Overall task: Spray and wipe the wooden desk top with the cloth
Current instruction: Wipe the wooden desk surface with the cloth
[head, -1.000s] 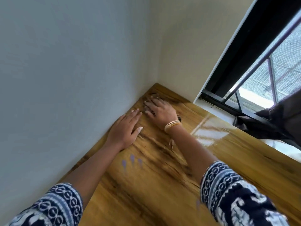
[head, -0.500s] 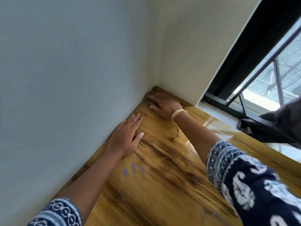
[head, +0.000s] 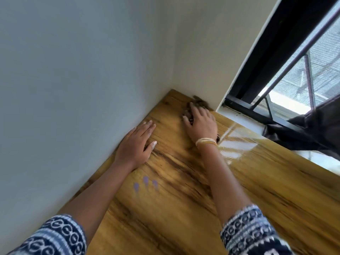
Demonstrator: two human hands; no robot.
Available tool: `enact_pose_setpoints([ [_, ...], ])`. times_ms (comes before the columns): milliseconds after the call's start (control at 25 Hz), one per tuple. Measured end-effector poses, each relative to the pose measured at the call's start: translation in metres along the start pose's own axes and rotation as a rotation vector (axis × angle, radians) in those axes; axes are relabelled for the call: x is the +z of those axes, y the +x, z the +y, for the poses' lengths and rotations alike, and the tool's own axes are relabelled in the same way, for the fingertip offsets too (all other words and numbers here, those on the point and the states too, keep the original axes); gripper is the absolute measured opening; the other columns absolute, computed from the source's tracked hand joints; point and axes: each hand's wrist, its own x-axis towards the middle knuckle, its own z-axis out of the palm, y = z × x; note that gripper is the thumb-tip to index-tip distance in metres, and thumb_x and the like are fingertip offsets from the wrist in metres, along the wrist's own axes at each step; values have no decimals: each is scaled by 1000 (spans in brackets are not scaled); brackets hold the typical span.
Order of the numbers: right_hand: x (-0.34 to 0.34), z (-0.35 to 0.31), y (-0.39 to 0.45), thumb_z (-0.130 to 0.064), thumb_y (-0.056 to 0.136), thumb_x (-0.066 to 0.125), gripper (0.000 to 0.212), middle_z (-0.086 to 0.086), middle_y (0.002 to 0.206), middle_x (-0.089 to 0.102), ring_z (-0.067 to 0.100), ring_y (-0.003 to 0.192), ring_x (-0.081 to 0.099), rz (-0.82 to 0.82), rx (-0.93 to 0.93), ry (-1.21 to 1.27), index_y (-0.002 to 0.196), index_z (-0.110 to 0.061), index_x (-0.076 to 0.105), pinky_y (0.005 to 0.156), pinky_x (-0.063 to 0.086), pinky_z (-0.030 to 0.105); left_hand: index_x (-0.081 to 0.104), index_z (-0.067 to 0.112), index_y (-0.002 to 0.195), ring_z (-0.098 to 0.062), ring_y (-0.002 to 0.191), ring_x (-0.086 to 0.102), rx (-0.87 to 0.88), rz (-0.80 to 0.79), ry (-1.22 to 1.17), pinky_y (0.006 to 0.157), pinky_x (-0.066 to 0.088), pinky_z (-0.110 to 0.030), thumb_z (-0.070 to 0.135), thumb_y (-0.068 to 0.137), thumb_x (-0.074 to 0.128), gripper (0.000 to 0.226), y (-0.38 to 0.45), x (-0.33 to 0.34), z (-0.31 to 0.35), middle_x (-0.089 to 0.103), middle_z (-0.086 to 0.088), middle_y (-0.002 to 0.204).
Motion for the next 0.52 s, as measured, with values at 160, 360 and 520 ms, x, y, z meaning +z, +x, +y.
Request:
enact_pose_setpoints([
  [160, -6, 26, -29, -54, 94, 37, 62, 4, 152, 42, 26, 141, 35, 101, 395, -29, 150, -27, 35, 116, 27, 46, 28, 24, 153, -10, 148, 18, -4, 6, 2, 120, 22, -36, 47, 95, 33, 62, 1, -1, 0, 23, 8, 160],
  [360, 4, -53, -11, -50, 98, 35, 59, 9, 151, 41, 30, 142, 33, -27, 225, -29, 149, -21, 35, 117, 25, 46, 33, 22, 151, -12, 146, 24, 4, 26, 4, 118, 25, -37, 47, 95, 34, 61, 0, 0, 0, 28, 6, 159],
  [520, -15, -37, -11, -57, 93, 48, 68, 1, 149, 46, 23, 139, 39, -263, -445, 95, 153, -37, 22, 114, 32, 42, 35, 21, 150, -13, 146, 25, 7, 20, 21, 117, 24, -34, 48, 94, 33, 62, 2, -2, 2, 30, 4, 158],
])
